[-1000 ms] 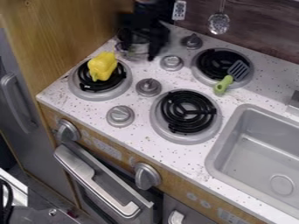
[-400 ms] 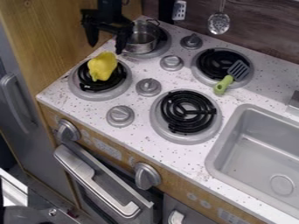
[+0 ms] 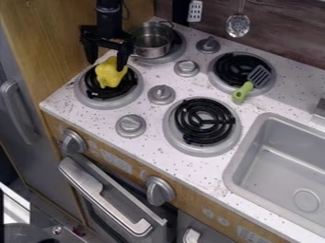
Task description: Move the yellow object to the right down burner
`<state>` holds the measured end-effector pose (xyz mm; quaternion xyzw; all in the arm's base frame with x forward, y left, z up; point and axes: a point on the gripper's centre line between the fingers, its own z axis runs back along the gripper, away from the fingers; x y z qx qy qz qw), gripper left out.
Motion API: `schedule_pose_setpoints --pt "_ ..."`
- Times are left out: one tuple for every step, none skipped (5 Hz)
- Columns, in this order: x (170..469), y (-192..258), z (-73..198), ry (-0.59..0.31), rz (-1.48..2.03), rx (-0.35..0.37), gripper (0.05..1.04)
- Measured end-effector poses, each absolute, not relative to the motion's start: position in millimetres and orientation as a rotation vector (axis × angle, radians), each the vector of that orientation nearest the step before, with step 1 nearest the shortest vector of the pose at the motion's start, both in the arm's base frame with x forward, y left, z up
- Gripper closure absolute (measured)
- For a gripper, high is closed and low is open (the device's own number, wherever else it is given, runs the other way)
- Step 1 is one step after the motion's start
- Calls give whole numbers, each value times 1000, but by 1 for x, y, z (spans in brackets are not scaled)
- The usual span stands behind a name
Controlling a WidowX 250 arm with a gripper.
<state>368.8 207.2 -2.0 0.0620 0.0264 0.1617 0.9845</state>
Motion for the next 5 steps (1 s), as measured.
schedule_pose_setpoints --pt "368 205 -15 79 327 110 84" --pt "369 204 -16 77 327 103 113" --pt "371 200 -18 69 315 110 251" --pt "369 191 -17 53 283 123 254" --pt "378 161 3 -7 201 135 254"
